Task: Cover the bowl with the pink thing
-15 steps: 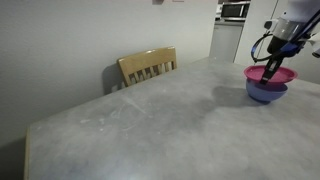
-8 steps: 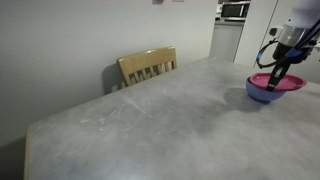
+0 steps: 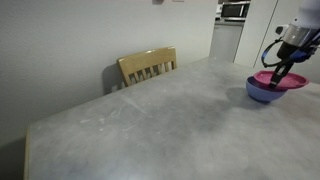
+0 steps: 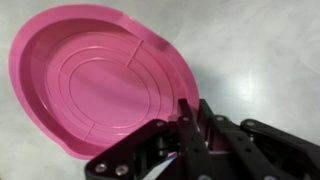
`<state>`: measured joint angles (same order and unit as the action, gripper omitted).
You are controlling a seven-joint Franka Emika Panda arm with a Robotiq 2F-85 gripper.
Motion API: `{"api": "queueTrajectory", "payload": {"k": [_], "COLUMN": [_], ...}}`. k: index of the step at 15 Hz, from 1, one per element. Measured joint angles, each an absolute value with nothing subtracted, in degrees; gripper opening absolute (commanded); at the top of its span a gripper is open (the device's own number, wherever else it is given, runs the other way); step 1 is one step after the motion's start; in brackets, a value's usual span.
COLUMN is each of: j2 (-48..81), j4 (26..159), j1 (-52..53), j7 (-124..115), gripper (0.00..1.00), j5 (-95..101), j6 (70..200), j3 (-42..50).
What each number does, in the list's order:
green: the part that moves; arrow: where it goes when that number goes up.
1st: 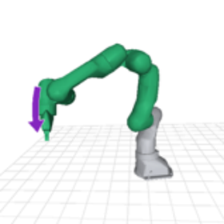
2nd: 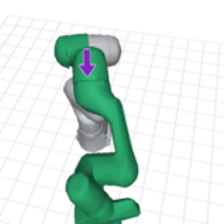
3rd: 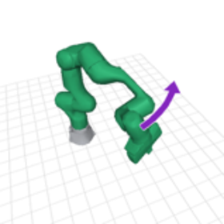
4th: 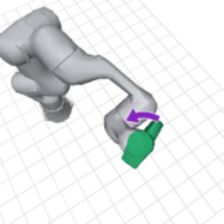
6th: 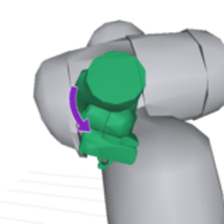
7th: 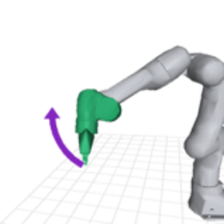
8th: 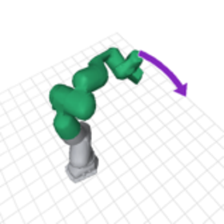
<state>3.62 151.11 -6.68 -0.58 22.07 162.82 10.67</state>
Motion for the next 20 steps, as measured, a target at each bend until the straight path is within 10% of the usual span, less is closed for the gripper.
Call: {"api": "queueTrajectory", "payload": {"k": [12,14,20], "j2": [10.1,10.1,9.4], "j4": [151.1,151.1,151.1], "j1": [-6.6,-6.6,-6.1], "j7": [4.7,5.0,4.7], "gripper": [0.03,0.38,0.7], "j5": [15.9,15.4,15.0], "j6": [177.0,177.1,176.3], "j3": [9.1,9.1,10.0]}}
